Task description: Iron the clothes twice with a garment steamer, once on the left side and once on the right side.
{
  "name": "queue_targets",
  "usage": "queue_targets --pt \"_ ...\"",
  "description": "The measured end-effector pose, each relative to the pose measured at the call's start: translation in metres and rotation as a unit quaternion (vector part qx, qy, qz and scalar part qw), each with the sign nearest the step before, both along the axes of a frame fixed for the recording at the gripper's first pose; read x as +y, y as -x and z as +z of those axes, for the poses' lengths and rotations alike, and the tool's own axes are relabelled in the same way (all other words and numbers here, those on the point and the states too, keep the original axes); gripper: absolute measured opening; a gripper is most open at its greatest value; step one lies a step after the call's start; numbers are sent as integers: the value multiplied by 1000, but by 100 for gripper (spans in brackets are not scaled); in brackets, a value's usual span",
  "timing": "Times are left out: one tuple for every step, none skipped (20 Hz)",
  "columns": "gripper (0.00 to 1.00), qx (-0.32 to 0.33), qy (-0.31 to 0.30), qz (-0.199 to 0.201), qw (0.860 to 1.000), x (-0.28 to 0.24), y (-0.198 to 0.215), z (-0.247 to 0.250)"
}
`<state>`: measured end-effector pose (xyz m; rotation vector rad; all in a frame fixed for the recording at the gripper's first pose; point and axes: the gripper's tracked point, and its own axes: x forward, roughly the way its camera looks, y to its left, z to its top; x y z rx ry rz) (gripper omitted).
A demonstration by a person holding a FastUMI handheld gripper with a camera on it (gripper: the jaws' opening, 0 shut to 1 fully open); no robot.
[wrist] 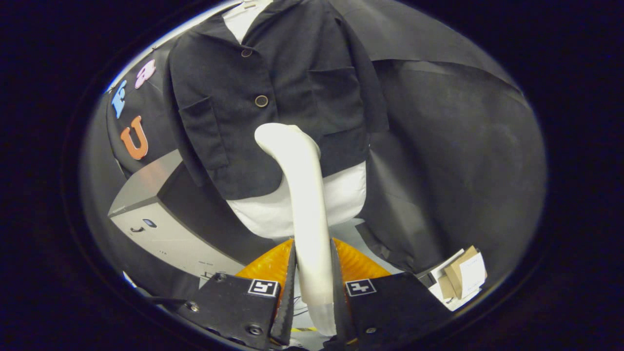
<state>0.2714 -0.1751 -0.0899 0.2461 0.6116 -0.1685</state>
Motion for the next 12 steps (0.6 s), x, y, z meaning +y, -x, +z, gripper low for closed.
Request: queue_targets --pt "37 -1 -2 -4 1000 5 9 -1" --pt "37 -3 -4 -9 1000 10 18 -3" --pt "37 -4 -5 -14 1000 16 29 -3" --pt "37 -7 -6 -20 1000 22 41 -2" --pt "37 -10 -5 -25 1000 29 53 -2" --pt "37 -13 -5 -30 999 37 66 -1" --pt "37 -16 -3 -34 999 45 78 1" --pt "37 -18 -2 -36 999 53 92 3" --pt "37 -23 -1 -38 999 62 105 4" --pt "37 -27 0 -39 999 71 118 7" --pt "37 -31 3 -39 999 80 130 11" --pt "37 -36 6 -38 999 90 142 15"
